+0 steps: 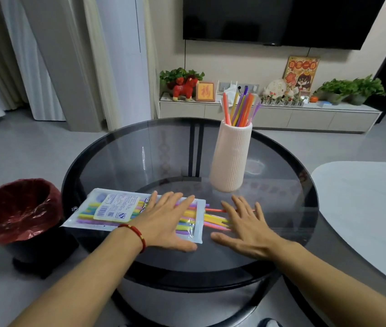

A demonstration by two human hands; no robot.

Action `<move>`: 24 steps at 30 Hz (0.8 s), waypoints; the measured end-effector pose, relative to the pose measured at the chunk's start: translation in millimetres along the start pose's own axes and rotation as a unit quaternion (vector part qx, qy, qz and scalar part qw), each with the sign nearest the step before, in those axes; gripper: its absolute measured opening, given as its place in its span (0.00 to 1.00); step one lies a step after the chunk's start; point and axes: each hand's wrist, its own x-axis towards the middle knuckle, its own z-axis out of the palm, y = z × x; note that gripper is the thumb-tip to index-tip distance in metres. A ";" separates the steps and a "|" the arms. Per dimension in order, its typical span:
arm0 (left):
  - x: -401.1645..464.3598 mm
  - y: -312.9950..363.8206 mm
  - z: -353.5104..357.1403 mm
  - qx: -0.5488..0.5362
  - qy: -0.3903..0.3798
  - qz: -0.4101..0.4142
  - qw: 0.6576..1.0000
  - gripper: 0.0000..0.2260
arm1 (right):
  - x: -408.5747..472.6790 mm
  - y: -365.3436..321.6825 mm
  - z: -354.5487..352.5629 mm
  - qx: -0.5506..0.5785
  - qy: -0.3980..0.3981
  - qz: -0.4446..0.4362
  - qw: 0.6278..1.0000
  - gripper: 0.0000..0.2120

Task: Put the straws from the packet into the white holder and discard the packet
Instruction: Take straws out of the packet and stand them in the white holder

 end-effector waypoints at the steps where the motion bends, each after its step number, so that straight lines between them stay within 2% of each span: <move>1: 0.5 1.1 -0.8 -0.007 0.003 -0.001 1.000 0.53 | 0.9 -0.8 2.7 0.002 0.027 -0.013 1.000 0.51; 3: 1.3 1.5 -3.1 -0.022 0.006 -0.003 1.000 0.52 | 4.5 -3.0 3.6 -0.008 0.082 -0.047 0.996 0.44; 6: 1.9 6.8 -5.1 -0.034 -0.002 -0.013 0.999 0.52 | 9.4 -12.1 4.8 -0.014 0.138 -0.079 0.987 0.29; 9: 5.0 19.1 -4.6 -0.050 0.033 -0.020 0.998 0.43 | 11.7 -23.6 3.3 -0.040 0.147 -0.102 0.983 0.19; 12: 8.5 28.1 -4.2 -0.041 0.079 0.014 0.996 0.32 | 9.9 -29.5 -2.2 -0.081 0.133 -0.149 0.976 0.17; 14: 9.6 31.7 -3.7 -0.058 0.082 0.026 0.995 0.30 | 7.5 -31.5 -7.2 -0.083 0.135 -0.158 0.975 0.17; 17: 9.2 30.7 -5.9 -0.097 0.074 -0.002 0.993 0.27 | 5.7 -29.9 -15.2 -0.105 0.118 -0.160 0.974 0.12; 20: 6.4 24.2 -10.2 -0.085 0.074 -0.024 0.993 0.21 | 2.9 -20.5 -29.5 -0.110 0.088 -0.149 0.979 0.13; 24: 3.2 20.0 -10.2 -0.053 0.078 -0.031 0.995 0.17 | -9.2 -0.5 -50.4 -0.110 0.098 -0.140 0.979 0.14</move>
